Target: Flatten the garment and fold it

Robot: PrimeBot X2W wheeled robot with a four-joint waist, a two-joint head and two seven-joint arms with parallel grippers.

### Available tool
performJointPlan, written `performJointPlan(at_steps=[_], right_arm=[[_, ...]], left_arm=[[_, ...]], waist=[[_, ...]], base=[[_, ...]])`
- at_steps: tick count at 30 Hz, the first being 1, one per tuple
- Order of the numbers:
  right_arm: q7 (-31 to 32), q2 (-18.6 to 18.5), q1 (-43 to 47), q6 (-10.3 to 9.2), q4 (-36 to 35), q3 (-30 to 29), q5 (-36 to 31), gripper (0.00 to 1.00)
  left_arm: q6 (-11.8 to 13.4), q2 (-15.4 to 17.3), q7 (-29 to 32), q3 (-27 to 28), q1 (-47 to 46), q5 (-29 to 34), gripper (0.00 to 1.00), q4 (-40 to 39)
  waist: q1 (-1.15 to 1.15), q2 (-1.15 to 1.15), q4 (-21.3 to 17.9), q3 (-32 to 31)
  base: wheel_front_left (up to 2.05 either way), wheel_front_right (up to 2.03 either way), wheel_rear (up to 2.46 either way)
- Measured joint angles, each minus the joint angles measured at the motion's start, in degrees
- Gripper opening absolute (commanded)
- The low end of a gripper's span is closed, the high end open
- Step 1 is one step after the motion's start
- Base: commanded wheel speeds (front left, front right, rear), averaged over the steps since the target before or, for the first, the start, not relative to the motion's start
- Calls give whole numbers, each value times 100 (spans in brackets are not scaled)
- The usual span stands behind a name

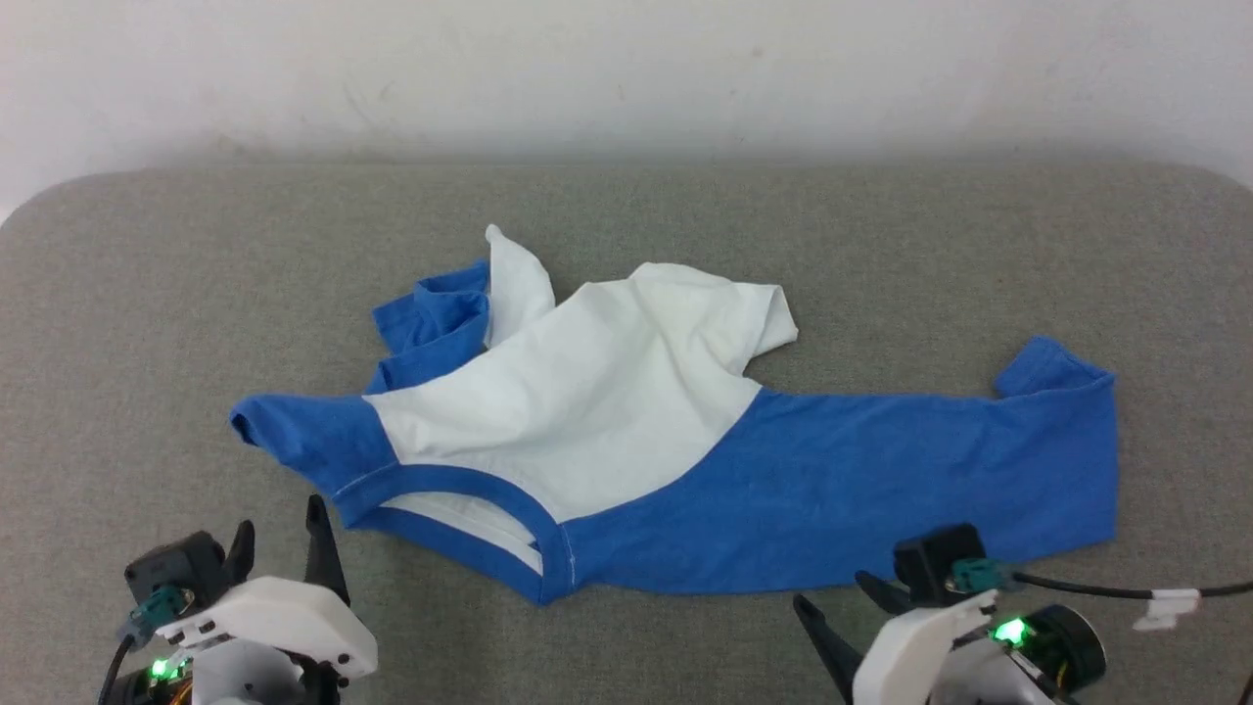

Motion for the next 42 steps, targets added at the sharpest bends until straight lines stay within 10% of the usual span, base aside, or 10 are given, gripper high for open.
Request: performJointPlan(at_steps=[19, 20, 21, 22, 42], right_arm=[[275, -684, -2020, 0, 1918, 1808, -1050, 100], [313, -684, -2087, -1, 2002, 1855, -1000, 93], [336, -686, -2143, -1, 2060, 1889, -947, 31], [354, -692, -2193, -1, 2101, 1927, -898, 0], [210, -583, -1135, 7, 571, -20, -185, 0]], left_arm=[[59, -275, -1135, 112, 34, 60, 100, -107], [59, -277, -1136, 109, 34, 59, 100, -107], [62, -279, -1137, 107, 35, 59, 100, -112], [68, -280, -1137, 105, 35, 59, 100, -122], [54, -453, -343, -30, 63, -504, 100, -212]], waist=[[0, 0, 294, 441], [0, 0, 307, 449], [-1, 0, 317, 452], [-1, 0, 322, 452], [0, 0, 74, 241]], base=[[0, 0, 0], [0, 0, 0], [0, 0, 0], [0, 0, 0], [0, 0, 0]])
